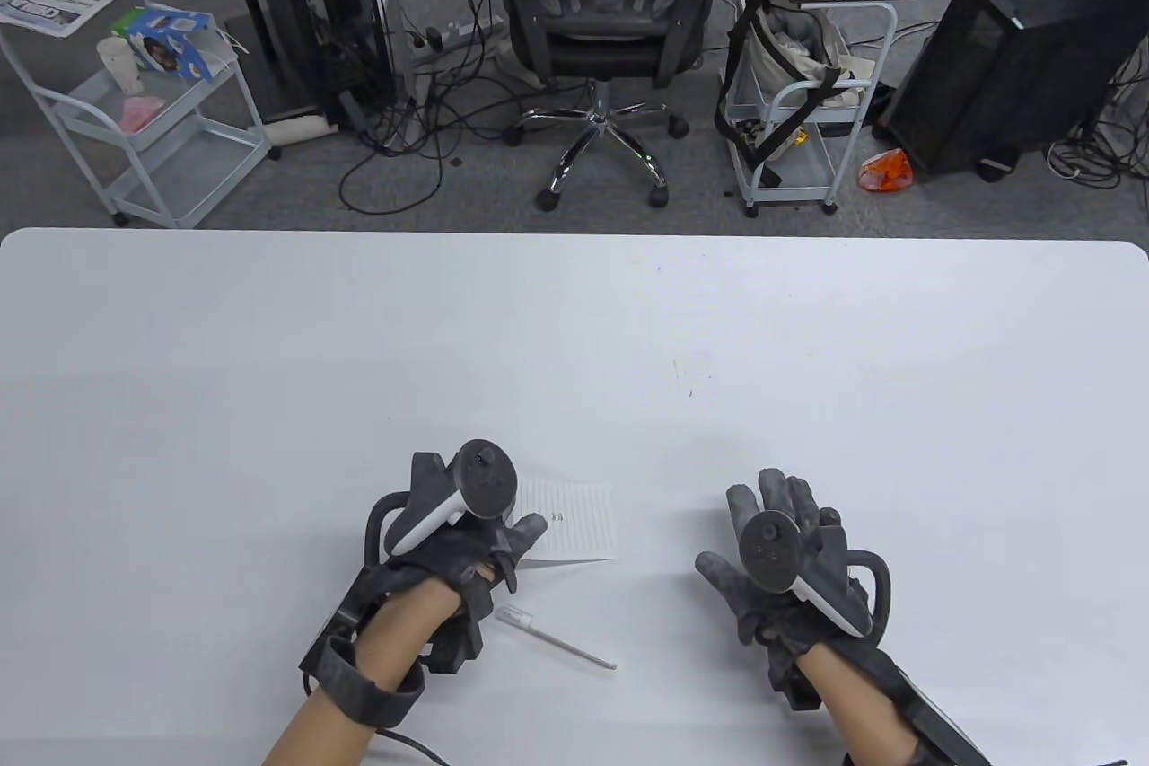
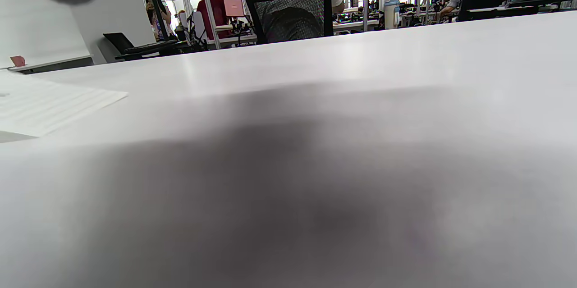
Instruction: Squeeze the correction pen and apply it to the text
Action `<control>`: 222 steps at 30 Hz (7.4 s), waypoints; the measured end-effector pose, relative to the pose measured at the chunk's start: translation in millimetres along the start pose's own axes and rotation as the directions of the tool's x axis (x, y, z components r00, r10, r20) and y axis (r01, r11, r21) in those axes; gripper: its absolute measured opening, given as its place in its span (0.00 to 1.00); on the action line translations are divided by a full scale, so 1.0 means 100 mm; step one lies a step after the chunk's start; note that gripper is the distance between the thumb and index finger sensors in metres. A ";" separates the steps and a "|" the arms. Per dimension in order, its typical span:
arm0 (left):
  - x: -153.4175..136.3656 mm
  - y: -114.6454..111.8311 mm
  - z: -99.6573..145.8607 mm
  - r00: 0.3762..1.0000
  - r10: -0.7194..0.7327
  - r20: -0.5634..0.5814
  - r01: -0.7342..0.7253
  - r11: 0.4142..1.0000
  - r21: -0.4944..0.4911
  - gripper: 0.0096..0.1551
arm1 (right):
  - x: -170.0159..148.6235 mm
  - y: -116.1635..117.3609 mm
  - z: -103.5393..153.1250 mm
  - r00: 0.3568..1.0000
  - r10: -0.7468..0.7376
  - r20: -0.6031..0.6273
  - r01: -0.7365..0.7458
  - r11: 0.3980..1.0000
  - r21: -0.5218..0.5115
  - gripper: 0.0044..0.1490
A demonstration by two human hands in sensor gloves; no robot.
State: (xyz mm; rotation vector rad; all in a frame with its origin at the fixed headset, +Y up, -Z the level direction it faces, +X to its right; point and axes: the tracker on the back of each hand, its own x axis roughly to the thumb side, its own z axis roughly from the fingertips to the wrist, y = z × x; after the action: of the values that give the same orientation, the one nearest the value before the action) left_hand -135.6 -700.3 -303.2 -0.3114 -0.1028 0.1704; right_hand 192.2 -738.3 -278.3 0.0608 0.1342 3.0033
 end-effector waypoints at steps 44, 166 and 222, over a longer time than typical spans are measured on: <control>0.09 -0.83 0.39 0.787 -0.436 0.436 0.418 0.897 0.143 0.35 | 0.00 0.07 -0.01 1.000 0.000 -0.004 0.000 1.000 0.019 0.53; -0.63 -0.23 -0.16 0.985 -0.113 -0.127 0.151 0.927 0.343 0.27 | 0.03 -0.17 0.04 0.514 -0.806 0.293 0.856 0.464 -0.226 0.25; 0.58 -0.78 -0.44 0.955 -0.226 0.189 0.242 0.968 -0.063 0.40 | 0.09 -0.16 0.06 0.792 -0.555 0.255 0.610 0.738 -0.288 0.27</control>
State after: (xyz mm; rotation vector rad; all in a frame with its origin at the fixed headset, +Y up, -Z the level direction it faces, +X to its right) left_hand -61.6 -776.0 -316.6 -0.3658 -0.3262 -0.0424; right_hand 185.4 -720.4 -273.5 0.1754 -0.3514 2.3248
